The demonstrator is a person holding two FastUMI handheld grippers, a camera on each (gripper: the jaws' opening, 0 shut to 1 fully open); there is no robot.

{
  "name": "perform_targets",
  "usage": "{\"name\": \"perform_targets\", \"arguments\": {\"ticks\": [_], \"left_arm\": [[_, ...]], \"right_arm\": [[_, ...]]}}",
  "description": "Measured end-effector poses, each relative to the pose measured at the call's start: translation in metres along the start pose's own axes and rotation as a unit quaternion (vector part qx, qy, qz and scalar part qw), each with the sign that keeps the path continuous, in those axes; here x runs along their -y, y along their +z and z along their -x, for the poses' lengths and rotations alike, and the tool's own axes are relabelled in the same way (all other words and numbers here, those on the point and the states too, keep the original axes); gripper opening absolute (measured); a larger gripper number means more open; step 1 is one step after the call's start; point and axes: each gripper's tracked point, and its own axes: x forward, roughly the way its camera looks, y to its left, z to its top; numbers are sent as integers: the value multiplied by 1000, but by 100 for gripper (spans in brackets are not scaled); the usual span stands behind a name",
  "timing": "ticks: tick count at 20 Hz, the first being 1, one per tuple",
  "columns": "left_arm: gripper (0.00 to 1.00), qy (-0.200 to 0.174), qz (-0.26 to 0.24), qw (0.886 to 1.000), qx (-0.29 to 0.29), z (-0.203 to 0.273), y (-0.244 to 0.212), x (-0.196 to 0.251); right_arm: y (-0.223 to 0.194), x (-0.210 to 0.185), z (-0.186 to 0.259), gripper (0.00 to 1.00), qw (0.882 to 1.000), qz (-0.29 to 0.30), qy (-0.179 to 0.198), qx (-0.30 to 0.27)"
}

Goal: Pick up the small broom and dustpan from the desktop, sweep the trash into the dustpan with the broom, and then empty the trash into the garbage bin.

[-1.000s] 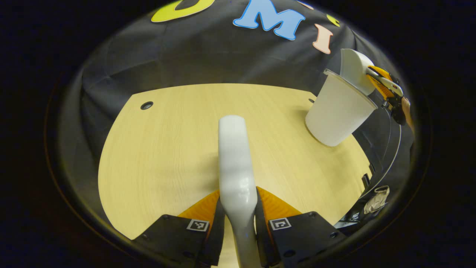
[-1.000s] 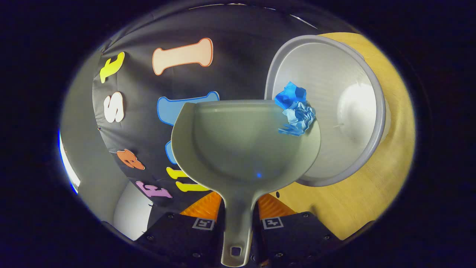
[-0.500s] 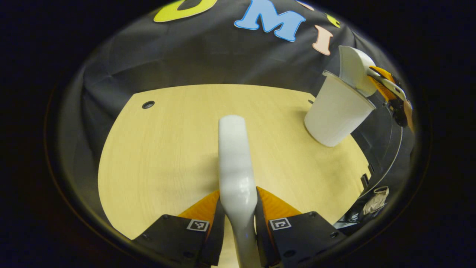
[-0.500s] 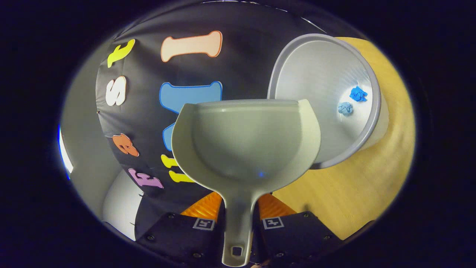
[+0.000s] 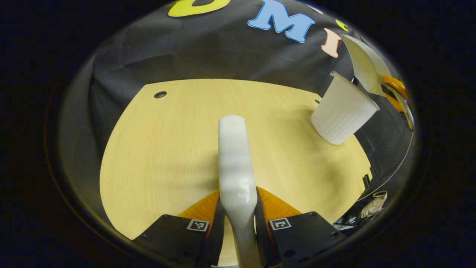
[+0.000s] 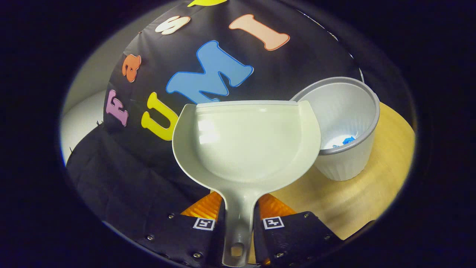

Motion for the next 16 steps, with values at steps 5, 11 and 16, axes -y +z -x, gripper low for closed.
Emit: {"name": "perform_targets", "arguments": {"ticks": [5, 11, 16], "left_arm": [[45, 10, 14, 1000, -14, -4, -13, -14], [46, 15, 14, 1000, -22, -14, -22, -11], [47, 22, 32, 999, -28, -20, -29, -11]], "right_arm": [[-57, -2, -7, 32, 992, 102, -60, -32], [-121, 19, -23, 32, 974, 178, -121, -76], [-180, 48, -33, 33, 959, 193, -159, -129]]}}
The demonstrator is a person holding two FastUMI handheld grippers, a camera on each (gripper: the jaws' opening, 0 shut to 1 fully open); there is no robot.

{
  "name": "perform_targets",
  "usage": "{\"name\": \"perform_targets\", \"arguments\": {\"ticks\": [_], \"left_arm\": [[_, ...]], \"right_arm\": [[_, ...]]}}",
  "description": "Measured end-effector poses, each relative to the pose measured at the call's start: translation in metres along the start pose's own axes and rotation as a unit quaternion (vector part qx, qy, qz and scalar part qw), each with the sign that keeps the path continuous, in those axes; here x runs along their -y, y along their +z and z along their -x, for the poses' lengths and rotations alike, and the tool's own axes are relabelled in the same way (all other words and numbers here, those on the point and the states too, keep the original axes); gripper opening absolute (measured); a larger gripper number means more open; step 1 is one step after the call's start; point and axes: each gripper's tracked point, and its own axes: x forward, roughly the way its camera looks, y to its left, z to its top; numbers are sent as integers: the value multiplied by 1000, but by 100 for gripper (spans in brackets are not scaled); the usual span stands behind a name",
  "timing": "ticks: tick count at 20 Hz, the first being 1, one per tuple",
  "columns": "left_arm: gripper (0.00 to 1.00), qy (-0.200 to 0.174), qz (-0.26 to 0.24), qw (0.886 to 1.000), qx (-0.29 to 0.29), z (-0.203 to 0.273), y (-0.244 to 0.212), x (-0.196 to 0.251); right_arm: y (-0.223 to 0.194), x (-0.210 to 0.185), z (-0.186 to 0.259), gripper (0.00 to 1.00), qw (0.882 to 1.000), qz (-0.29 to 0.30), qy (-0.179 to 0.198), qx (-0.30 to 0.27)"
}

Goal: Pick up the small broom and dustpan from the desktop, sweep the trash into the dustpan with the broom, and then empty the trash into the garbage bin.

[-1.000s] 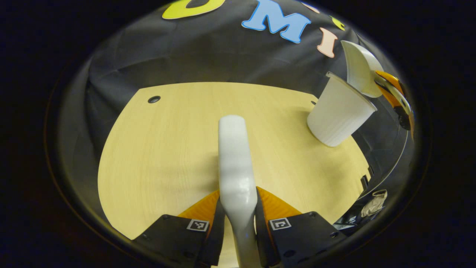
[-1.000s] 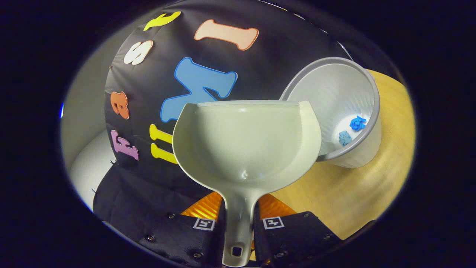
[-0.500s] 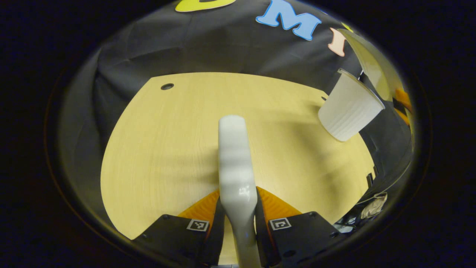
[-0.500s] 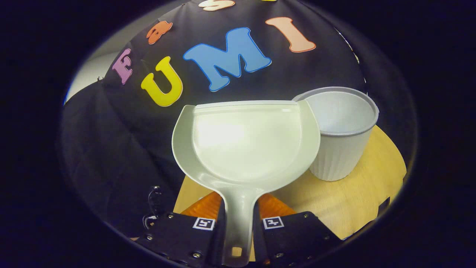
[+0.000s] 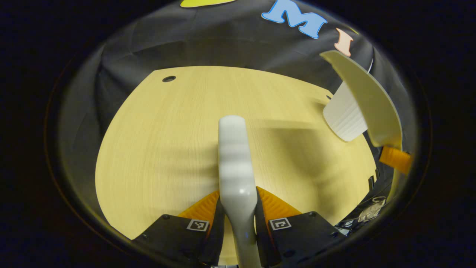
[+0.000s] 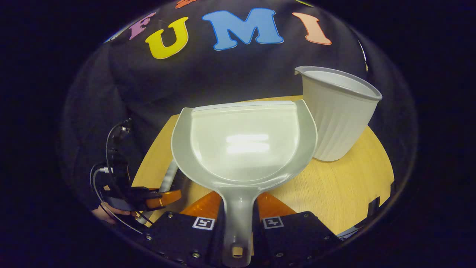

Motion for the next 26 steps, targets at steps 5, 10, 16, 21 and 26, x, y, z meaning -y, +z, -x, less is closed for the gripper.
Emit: {"name": "perform_targets", "arguments": {"ticks": [5, 10, 16, 21, 26], "left_arm": [[47, 12, 12, 1000, -10, -7, -4, -1], [47, 35, 8, 999, -25, -17, -16, -4], [47, 46, 27, 998, -37, -24, -25, -9], [47, 55, 25, 997, -36, -26, -25, -11], [44, 61, 35, 997, -39, -27, -29, -9]], "right_arm": [[-37, 6, -28, 32, 999, 7, -19, -43], [-60, 8, -42, 32, 996, 10, -45, -83], [-82, 12, -51, 33, 991, 3, -64, -116], [-94, 14, -60, 33, 989, -5, -65, -131], [-94, 12, -60, 34, 989, -9, -52, -139]]}}
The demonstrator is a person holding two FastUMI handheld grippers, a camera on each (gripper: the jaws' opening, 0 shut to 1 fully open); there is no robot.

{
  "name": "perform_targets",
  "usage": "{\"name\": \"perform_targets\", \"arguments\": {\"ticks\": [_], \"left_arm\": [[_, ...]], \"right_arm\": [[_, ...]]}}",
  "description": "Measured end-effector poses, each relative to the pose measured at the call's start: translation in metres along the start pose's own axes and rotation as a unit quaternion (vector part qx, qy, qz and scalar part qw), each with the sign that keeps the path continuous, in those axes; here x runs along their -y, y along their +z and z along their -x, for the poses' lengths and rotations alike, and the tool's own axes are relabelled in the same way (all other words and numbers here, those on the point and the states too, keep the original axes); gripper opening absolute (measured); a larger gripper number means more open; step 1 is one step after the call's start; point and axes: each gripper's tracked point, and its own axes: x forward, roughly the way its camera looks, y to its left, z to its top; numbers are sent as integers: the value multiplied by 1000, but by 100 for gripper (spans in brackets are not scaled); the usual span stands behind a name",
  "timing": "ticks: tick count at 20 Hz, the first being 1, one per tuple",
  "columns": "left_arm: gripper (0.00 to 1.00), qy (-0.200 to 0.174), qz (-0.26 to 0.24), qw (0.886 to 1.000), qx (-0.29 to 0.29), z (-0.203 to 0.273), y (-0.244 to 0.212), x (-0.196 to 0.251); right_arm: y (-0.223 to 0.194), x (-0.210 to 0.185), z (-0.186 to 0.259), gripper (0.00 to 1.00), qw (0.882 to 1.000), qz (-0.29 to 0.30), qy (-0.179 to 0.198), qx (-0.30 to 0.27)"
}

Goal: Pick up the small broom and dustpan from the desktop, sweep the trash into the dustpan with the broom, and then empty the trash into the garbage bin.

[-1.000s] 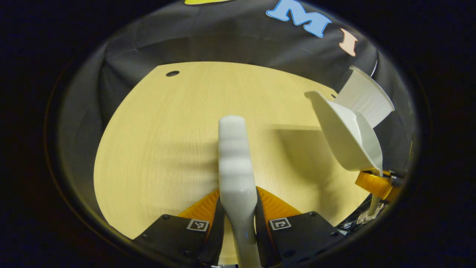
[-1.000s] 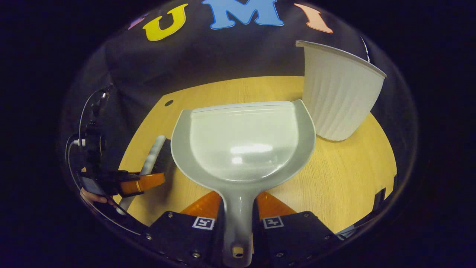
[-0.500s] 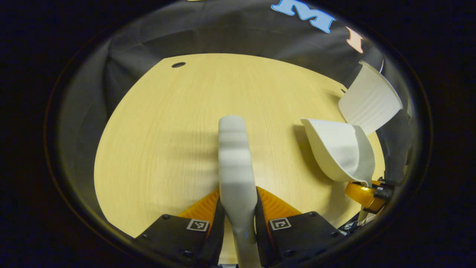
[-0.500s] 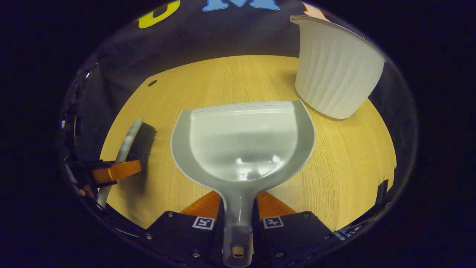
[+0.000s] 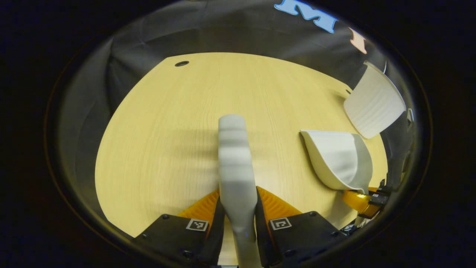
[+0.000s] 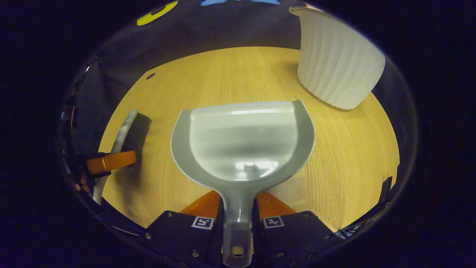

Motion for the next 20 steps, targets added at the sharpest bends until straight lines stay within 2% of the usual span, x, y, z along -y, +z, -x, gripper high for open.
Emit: {"name": "perform_targets", "arguments": {"ticks": [2, 4, 5, 6, 7, 8, 9, 10, 11, 12, 13, 15, 17, 20], "left_arm": [[47, 4, 2, 1000, -2, -1, -1, -1], [46, 4, 1, 1000, -3, 0, 0, -2], [51, 4, 1, 1000, -3, 2, 0, -1], [47, 7, -1, 1000, 0, 2, 1, -3], [50, 6, -4, 1000, 6, 4, 3, -2], [52, 6, -8, 1000, 15, 8, 7, -1], [53, 4, -15, 1000, 26, 11, 10, 2], [51, 4, -21, 999, 37, 15, 14, 3], [59, -1, -25, 998, 51, 20, 19, 6], [65, -4, -27, 998, 65, 25, 25, 9], [73, -6, -28, 996, 81, 30, 30, 11], [84, -6, -24, 993, 112, 42, 39, 13], [99, -5, -20, 989, 150, 54, 52, 12], [96, -1, -19, 975, 223, 83, 73, 14]], "right_arm": [[1, 2, 2, 34, 1000, -2, 5, -2], [0, 1, 3, 35, 1000, -3, 9, -4], [-1, 0, 5, 35, 1000, -3, 12, -7], [-1, -1, 9, 36, 1000, -4, 16, -9], [-3, -3, 12, 37, 1000, -7, 20, -11], [-3, -5, 16, 42, 1000, -9, 27, -9], [0, -5, 22, 53, 1000, -9, 29, -4], [4, -4, 26, 60, 1000, -6, 28, 2], [10, 0, 30, 70, 1000, -2, 22, 12], [13, 1, 35, 71, 1000, 1, 20, 22], [19, 2, 40, 77, 999, 3, 21, 32], [28, 5, 50, 94, 998, 0, 20, 53], [43, 11, 65, 95, 996, 4, 13, 84], [72, 22, 89, 96, 988, 24, -8, 155]]}}
